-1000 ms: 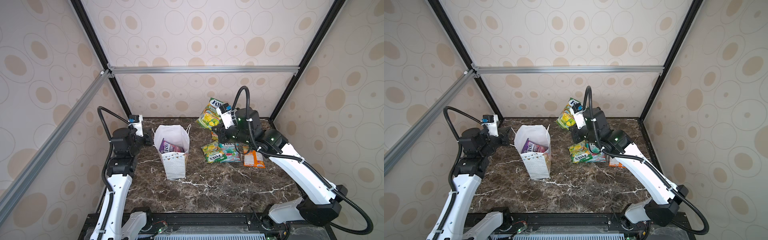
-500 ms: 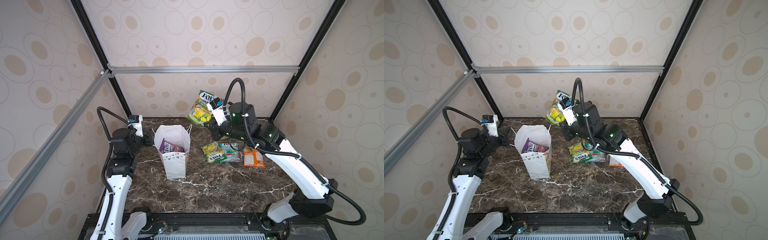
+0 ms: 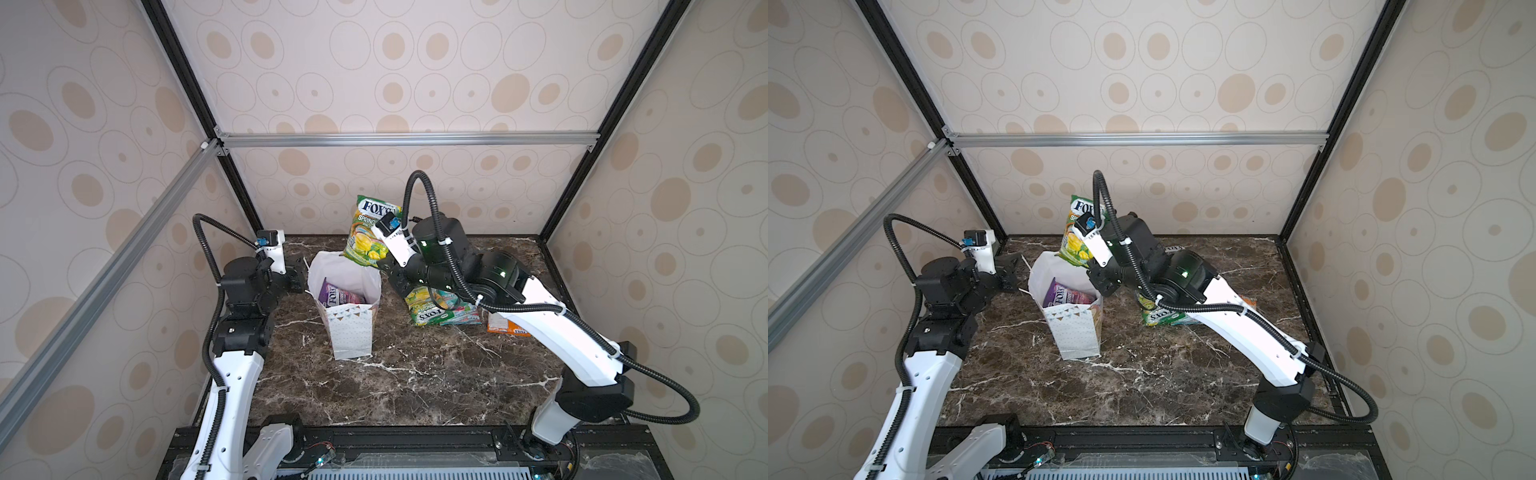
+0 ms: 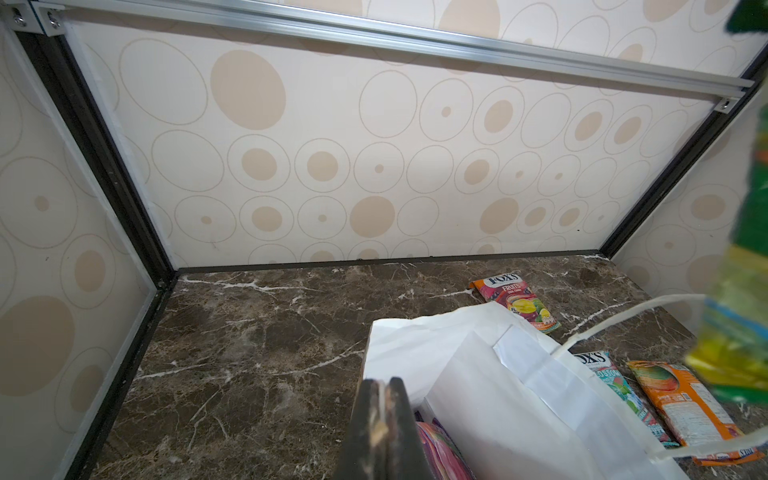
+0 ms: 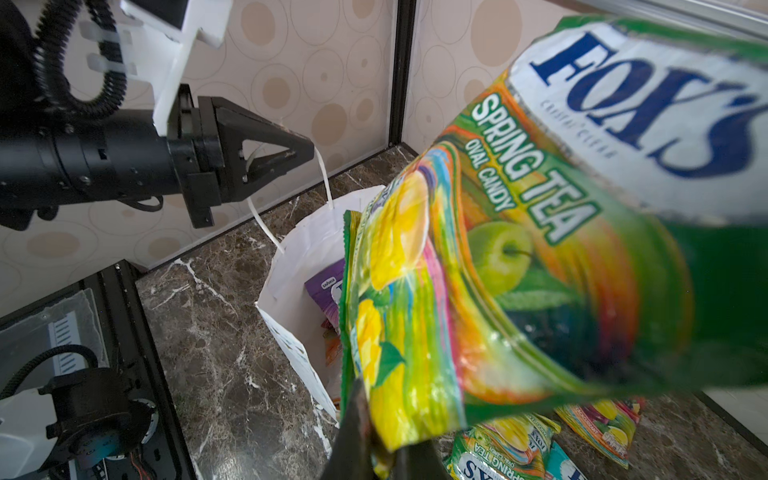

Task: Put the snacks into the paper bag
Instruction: 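Carry the Spring Tea packet with the right gripper over the bag opening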

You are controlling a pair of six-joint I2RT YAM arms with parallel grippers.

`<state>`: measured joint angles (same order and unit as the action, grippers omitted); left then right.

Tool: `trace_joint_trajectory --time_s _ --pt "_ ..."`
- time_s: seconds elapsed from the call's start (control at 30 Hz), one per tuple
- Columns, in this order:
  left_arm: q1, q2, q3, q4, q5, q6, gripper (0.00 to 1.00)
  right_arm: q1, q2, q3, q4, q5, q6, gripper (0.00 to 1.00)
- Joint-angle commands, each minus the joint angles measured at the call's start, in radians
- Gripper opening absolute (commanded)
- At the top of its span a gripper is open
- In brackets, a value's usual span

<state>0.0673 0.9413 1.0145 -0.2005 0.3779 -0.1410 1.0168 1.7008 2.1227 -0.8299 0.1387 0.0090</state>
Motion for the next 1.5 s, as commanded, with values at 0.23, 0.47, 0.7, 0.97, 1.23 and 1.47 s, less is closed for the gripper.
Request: trace_joint_trajectory --time_s 0.23,0.47,0.7,0.97,1.23,1.47 --pt "0.006 -0.03 0.011 0.045 0.009 0.011 0.0 0.065 0.102 0.133 -0.117 0.089 -0.016 0.0" --pt "0.006 -0.029 0.01 0.044 0.007 0.012 0.0 0.087 0.15 0.169 -0.156 0.12 -0.026 0.0" --pt "0.007 -0.028 0.01 0.042 0.006 0.014 0.0 0.088 0.186 0.214 -0.179 0.108 -0.044 0.0" --pt "0.006 -0.027 0.01 0.043 0.009 0.014 0.0 0.094 0.22 0.214 -0.194 0.121 -0.024 0.0" --pt "0.006 -0.027 0.01 0.043 0.009 0.012 0.0 0.113 0.251 0.232 -0.222 0.16 0.0 0.0" --pt "0.006 -0.027 0.01 0.043 0.011 0.012 0.0 0.118 0.292 0.27 -0.289 0.189 0.02 0.0"
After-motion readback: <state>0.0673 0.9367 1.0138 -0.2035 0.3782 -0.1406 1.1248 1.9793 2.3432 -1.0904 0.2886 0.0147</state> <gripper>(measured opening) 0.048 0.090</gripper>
